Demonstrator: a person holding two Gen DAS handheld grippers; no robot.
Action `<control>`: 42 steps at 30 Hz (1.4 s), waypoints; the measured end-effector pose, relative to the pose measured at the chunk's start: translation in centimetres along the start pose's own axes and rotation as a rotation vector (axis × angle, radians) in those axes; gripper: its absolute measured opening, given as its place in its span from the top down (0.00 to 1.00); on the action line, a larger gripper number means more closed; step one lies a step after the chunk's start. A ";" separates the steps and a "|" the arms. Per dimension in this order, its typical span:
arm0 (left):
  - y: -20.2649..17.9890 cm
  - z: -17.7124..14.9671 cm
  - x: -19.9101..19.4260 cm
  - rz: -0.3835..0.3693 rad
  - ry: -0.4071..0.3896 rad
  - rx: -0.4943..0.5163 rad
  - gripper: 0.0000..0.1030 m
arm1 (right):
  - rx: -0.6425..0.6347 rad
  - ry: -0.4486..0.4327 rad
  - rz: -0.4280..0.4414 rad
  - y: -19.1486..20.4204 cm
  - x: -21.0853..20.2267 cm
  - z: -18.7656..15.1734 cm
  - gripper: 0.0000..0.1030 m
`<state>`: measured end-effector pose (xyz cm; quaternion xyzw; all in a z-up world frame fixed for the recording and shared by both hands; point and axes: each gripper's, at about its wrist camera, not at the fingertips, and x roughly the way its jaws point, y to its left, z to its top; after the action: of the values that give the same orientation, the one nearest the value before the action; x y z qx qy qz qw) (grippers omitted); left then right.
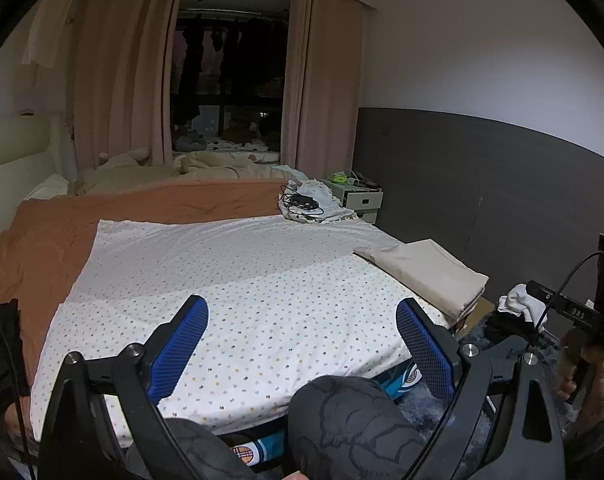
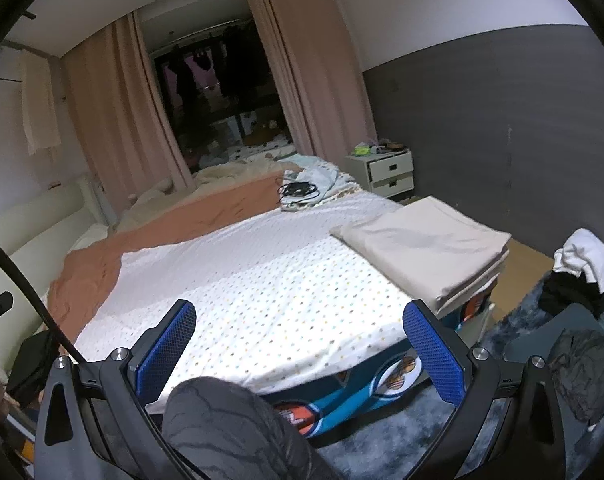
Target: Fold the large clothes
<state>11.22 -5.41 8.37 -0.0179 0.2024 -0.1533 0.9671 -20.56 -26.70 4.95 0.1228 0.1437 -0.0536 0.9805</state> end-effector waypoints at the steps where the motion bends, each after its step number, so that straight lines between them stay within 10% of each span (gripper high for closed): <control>1: 0.0 -0.4 -0.2 0.006 -0.001 -0.001 0.06 | -0.009 0.000 -0.002 0.2 0.0 -0.3 0.00; 42: 2.1 -5.0 -1.8 0.101 0.015 -0.052 0.06 | -0.083 -0.009 0.008 4.2 1.8 -3.4 0.00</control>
<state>8.30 -2.74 4.29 -0.0318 0.2141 -0.0990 0.9713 -19.16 -21.89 2.25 0.0826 0.1407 -0.0441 0.9856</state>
